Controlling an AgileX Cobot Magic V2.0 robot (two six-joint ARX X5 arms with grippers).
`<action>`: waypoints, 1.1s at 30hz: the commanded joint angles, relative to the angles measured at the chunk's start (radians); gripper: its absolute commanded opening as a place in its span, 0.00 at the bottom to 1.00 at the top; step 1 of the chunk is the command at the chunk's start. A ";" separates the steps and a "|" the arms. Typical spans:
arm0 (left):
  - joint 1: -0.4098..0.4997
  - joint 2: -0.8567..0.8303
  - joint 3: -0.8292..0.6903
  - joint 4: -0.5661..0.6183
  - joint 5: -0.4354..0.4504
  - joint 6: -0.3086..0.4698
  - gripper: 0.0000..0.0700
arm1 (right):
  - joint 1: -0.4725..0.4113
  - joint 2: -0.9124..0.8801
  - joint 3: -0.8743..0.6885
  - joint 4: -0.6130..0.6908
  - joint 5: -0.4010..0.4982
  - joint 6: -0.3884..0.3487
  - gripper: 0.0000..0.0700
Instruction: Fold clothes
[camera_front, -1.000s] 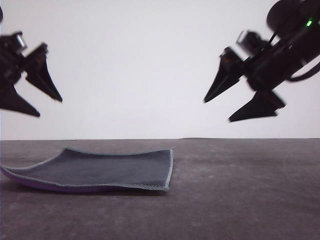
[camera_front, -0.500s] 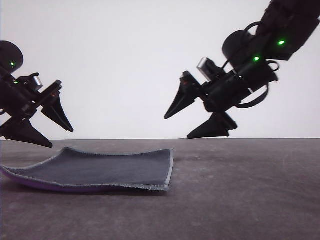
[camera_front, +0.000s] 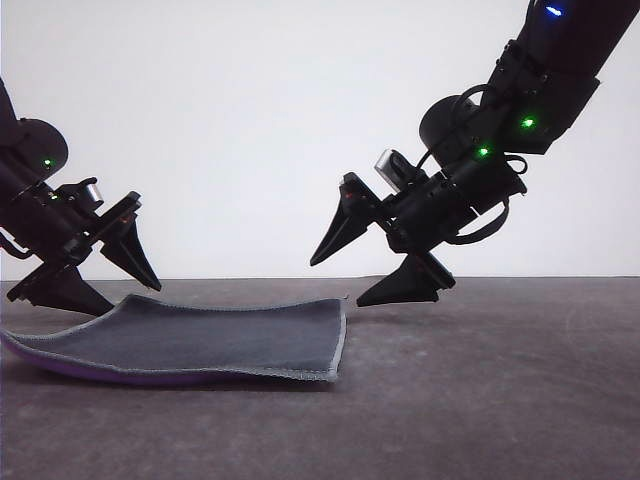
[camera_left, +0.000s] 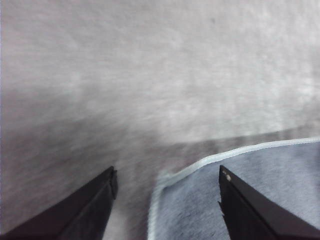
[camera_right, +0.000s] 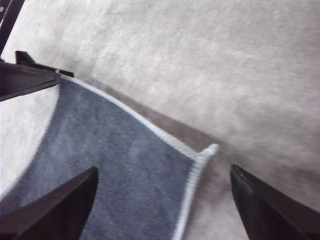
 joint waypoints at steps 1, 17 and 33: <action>-0.005 0.033 0.018 -0.004 0.002 0.022 0.57 | 0.010 0.029 0.018 0.007 -0.003 0.017 0.76; -0.006 0.033 0.018 -0.007 0.008 0.022 0.56 | 0.035 0.063 0.018 0.025 0.007 0.031 0.68; -0.003 0.031 0.050 -0.093 0.020 0.052 0.00 | 0.011 0.062 0.019 0.030 -0.129 0.020 0.00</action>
